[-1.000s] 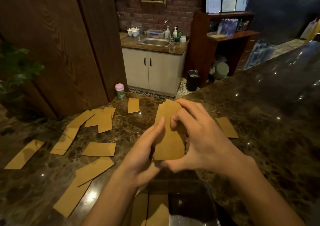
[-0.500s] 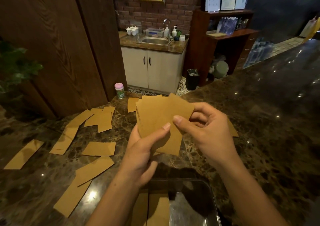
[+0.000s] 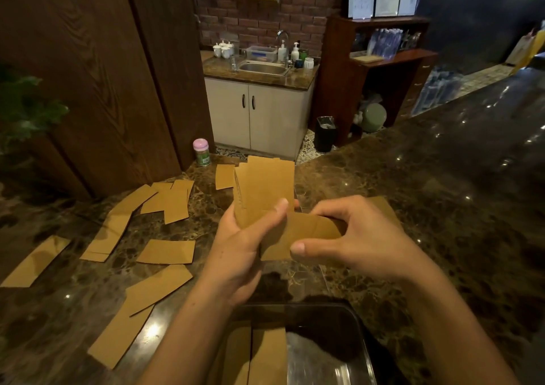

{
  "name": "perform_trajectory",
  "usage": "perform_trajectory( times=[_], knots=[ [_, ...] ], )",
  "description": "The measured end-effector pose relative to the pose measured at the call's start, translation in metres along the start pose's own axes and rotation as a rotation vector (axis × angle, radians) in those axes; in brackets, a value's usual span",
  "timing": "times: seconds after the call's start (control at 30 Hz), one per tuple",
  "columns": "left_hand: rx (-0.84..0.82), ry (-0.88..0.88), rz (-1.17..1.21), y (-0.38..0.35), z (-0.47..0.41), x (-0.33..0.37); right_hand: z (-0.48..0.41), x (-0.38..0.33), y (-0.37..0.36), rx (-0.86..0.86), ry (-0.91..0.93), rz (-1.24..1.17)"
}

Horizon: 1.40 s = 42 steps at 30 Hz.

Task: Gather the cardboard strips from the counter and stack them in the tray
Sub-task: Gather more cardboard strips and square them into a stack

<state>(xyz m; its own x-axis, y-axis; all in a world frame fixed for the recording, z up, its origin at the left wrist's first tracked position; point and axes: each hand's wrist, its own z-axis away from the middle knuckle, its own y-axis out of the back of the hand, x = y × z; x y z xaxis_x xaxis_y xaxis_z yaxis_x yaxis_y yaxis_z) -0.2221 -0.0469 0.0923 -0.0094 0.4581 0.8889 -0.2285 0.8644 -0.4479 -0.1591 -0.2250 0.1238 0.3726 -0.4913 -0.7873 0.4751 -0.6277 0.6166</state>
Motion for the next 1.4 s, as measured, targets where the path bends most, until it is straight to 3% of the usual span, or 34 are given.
perform_trajectory(
  times=[0.13, 0.3, 0.37, 0.6, 0.83, 1.13, 1.2, 1.3, 1.4],
  knots=[
    [0.080, 0.080, 0.137, 0.003, -0.001, 0.003, 0.004, 0.011, -0.002, 0.120, 0.020, -0.179],
    [0.160, 0.031, 0.163, 0.010, -0.002, 0.004, 0.007, 0.018, -0.013, 0.228, -0.063, -0.813],
    [0.154, 0.022, 0.155, 0.009, -0.001, 0.002, 0.005, 0.016, -0.022, 0.265, -0.093, -0.906],
    [0.107, -0.058, 0.064, 0.001, -0.001, -0.002, 0.001, 0.007, -0.042, 0.202, -0.073, -0.870],
    [0.175, -0.077, 0.076, 0.008, 0.000, -0.005, -0.003, 0.010, -0.042, 0.377, -0.040, -0.753],
    [0.147, -0.012, 0.094, 0.011, 0.002, -0.003, -0.007, 0.010, -0.033, 0.398, -0.004, -0.848],
    [0.135, 0.015, 0.096, 0.012, 0.002, -0.003, -0.007, 0.010, -0.029, 0.398, 0.067, -0.801],
    [0.084, 0.079, 0.093, 0.010, 0.001, -0.002, -0.004, 0.011, -0.020, 0.417, 0.312, -0.566],
    [0.050, 0.193, 0.190, 0.010, 0.001, 0.001, -0.001, 0.017, -0.009, 0.296, 0.569, -0.273]
  ],
)
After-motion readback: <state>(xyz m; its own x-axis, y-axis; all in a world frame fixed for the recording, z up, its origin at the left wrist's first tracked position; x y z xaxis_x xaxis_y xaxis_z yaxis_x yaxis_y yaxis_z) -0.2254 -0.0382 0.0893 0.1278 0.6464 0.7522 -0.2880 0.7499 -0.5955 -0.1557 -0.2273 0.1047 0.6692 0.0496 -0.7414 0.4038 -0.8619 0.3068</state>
